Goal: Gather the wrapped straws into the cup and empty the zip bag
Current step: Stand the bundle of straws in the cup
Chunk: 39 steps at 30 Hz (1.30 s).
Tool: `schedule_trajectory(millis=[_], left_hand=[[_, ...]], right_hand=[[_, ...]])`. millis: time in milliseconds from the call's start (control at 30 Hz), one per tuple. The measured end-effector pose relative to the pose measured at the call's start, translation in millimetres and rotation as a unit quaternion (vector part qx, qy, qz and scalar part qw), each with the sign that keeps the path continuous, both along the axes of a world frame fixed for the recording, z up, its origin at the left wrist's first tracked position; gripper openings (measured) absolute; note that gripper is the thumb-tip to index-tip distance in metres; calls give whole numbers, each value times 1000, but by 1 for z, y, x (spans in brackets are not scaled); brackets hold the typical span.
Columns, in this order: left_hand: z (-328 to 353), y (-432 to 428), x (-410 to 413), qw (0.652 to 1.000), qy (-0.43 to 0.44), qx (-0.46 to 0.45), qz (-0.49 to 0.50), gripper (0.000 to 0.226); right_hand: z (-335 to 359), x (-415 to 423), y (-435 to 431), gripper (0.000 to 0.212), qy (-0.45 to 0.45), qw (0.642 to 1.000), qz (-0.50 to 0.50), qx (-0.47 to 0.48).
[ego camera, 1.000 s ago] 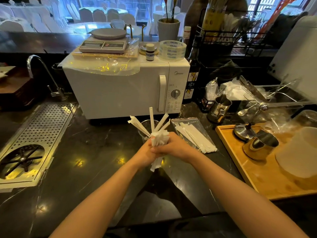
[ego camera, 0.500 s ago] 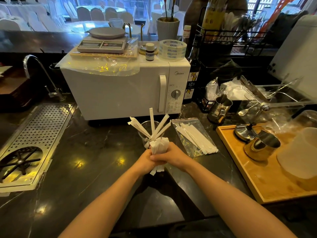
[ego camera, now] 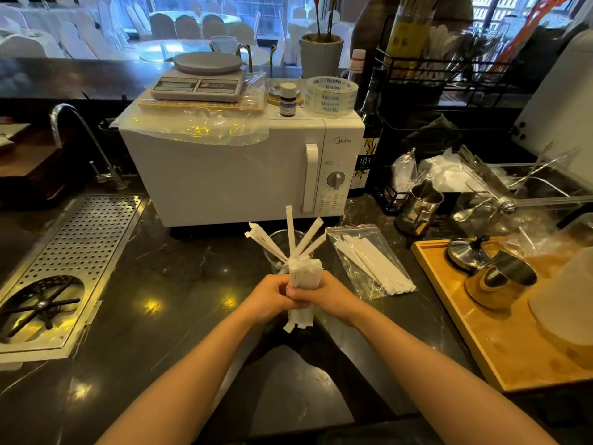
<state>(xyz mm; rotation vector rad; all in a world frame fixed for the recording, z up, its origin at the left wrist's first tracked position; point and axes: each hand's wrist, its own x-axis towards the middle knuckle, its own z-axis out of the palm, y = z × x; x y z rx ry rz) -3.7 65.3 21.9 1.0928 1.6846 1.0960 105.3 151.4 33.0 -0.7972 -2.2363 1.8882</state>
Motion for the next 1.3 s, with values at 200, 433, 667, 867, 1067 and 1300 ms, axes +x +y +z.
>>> schedule_trajectory(millis=[200,433,667,867,1067,1300], left_hand=[[13,0,-10,999,49,11,9,6],[62,8,-21,994,84,62,30,16],[113,24,-38,988,101,108,40,10],[115,41,-50,986,127,91,56,20],[109,44,-53,989,104,82,63,16],[111,48,-57,988,111,76,70,22]], right_hand=[[10,-7,-2,28,-4,999,22,34],[61,-22,10,30,35,995,26,90],[108,-43,29,23,90,991,21,93],[105,-59,44,23,90,993,18,73],[99,-64,48,14,89,994,31,57],[99,-67,53,10,104,993,30,57]])
